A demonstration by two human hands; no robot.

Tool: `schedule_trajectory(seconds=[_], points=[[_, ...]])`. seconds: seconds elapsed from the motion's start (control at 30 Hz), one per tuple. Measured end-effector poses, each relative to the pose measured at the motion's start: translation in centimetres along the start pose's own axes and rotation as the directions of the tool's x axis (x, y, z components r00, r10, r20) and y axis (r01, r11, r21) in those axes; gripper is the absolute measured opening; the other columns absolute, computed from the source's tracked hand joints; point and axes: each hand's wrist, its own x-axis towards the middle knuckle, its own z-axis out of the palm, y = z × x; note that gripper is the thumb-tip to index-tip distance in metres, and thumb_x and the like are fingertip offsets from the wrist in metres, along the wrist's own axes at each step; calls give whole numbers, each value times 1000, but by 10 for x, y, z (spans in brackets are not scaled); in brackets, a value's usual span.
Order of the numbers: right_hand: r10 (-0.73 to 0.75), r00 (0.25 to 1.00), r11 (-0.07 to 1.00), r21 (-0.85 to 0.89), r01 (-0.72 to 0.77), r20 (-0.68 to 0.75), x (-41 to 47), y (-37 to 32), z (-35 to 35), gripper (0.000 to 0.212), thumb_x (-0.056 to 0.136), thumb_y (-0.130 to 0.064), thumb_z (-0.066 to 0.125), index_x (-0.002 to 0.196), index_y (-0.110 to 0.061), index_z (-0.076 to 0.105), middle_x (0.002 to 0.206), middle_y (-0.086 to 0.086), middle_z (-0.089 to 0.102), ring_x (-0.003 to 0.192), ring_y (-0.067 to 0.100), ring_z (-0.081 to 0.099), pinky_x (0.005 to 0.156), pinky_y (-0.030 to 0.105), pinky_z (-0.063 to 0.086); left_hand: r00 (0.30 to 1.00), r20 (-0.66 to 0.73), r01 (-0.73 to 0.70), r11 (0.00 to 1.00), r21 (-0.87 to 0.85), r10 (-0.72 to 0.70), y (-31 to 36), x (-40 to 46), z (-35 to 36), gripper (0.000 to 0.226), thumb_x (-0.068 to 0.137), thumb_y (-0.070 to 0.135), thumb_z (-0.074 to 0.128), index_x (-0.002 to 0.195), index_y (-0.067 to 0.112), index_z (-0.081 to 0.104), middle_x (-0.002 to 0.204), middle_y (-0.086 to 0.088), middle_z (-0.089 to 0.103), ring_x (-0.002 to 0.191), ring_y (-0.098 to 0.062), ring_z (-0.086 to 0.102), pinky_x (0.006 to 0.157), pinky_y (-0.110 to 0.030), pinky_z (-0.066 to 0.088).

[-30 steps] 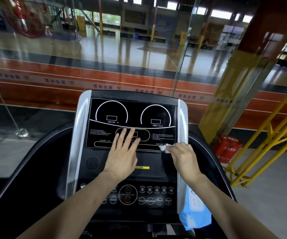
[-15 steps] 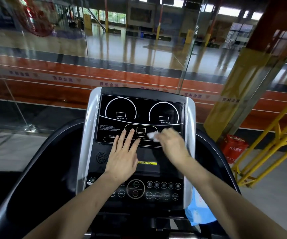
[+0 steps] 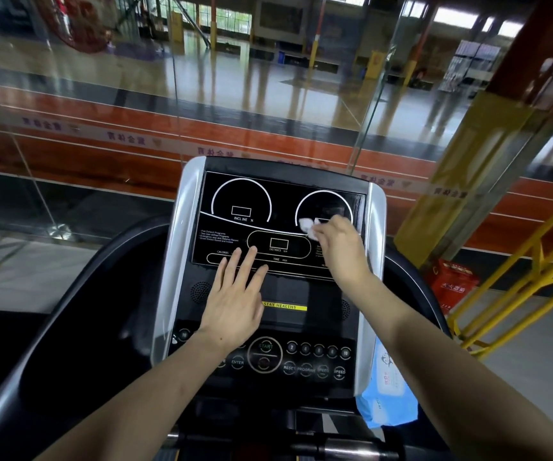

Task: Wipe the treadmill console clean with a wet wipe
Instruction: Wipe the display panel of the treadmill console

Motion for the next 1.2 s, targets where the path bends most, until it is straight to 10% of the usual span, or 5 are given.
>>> schedule_trajectory(seconds=[0.23, 0.43, 0.6, 0.8, 1.2], points=[[-289, 944, 957, 55, 284, 162, -40, -21, 12, 20, 91, 0, 69, 108, -9, 76, 79, 8, 57, 74, 27, 53, 65, 37, 51, 999, -2, 41, 999, 0, -41, -13, -8, -5, 61, 98, 27, 53, 156, 15, 39, 173, -15, 12, 160, -38, 8, 128, -58, 14], [87, 995, 996, 1, -87, -47, 20, -26, 5, 14, 94, 4, 61, 90, 5, 74, 80, 21, 58, 79, 37, 55, 69, 41, 48, 995, 12, 95, 995, -20, -95, -17, -18, -4, 63, 99, 28, 48, 159, 18, 32, 174, -12, 8, 161, -34, 4, 130, -55, 11], [-356, 913, 934, 40, 355, 201, -26, -60, 23, 16, 87, 1, 73, 101, -5, 76, 77, 10, 58, 75, 30, 57, 69, 36, 53, 995, 5, 98, 995, -19, -98, -21, -22, -3, 63, 98, 28, 47, 159, 18, 31, 174, -12, 9, 160, -35, 7, 129, -55, 13], [159, 987, 985, 81, -155, -39, 43, -45, 17, 20, 99, -8, 58, 95, 4, 74, 86, 19, 59, 82, 26, 53, 76, 42, 49, 992, -5, 129, 991, -34, -129, -37, -23, -5, 61, 99, 25, 50, 158, 18, 34, 173, -12, 12, 160, -35, 9, 129, -56, 15], [-85, 994, 994, 69, 80, 70, 42, -97, 48, 17, 94, -6, 64, 106, -4, 77, 89, 14, 61, 88, 32, 59, 75, 43, 55, 986, 14, 165, 986, -34, -165, -47, -49, 1, 62, 99, 29, 49, 158, 18, 35, 173, -11, 13, 159, -33, 13, 129, -54, 16]])
